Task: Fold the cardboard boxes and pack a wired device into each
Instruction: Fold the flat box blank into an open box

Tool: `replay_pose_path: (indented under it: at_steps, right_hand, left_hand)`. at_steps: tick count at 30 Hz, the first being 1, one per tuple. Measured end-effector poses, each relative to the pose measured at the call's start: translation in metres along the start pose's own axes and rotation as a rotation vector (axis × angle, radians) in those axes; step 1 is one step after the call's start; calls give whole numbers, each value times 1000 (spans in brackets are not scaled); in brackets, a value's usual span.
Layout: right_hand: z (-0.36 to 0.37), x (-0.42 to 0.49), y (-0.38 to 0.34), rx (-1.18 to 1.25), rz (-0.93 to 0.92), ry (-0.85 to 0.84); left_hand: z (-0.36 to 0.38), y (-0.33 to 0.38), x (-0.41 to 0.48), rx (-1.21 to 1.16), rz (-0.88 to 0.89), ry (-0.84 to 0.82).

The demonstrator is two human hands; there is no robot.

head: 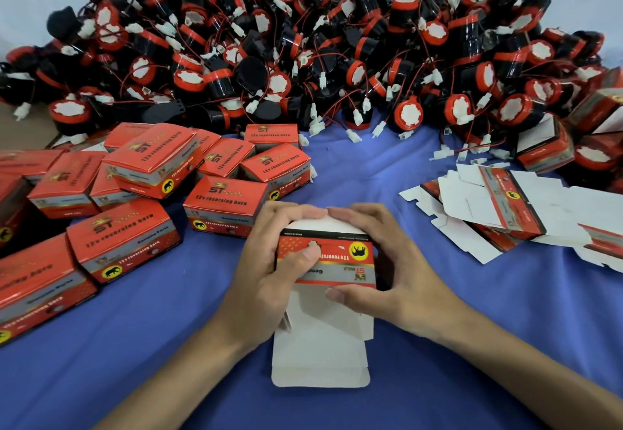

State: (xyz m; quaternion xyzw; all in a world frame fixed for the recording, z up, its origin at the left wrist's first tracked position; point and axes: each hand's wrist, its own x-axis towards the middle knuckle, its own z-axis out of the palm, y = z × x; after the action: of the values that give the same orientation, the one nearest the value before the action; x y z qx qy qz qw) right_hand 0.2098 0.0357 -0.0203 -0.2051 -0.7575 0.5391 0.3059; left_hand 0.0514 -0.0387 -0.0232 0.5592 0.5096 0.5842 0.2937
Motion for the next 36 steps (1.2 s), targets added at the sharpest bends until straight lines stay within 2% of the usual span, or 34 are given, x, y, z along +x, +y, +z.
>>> replay_pose_path:
  at_steps: [10, 16, 28, 36]
  right_hand:
    - [1, 0, 1, 111, 112, -6]
    - [0, 3, 1, 173, 164, -36]
    - [2, 4, 2, 184, 142, -42]
    - [2, 5, 2, 168, 93, -34]
  left_hand:
    - [1, -3, 2, 11, -48, 25]
    - [4, -2, 3, 130, -39, 81]
    - [1, -2, 3, 64, 11, 100]
    - [1, -2, 3, 7, -24, 85]
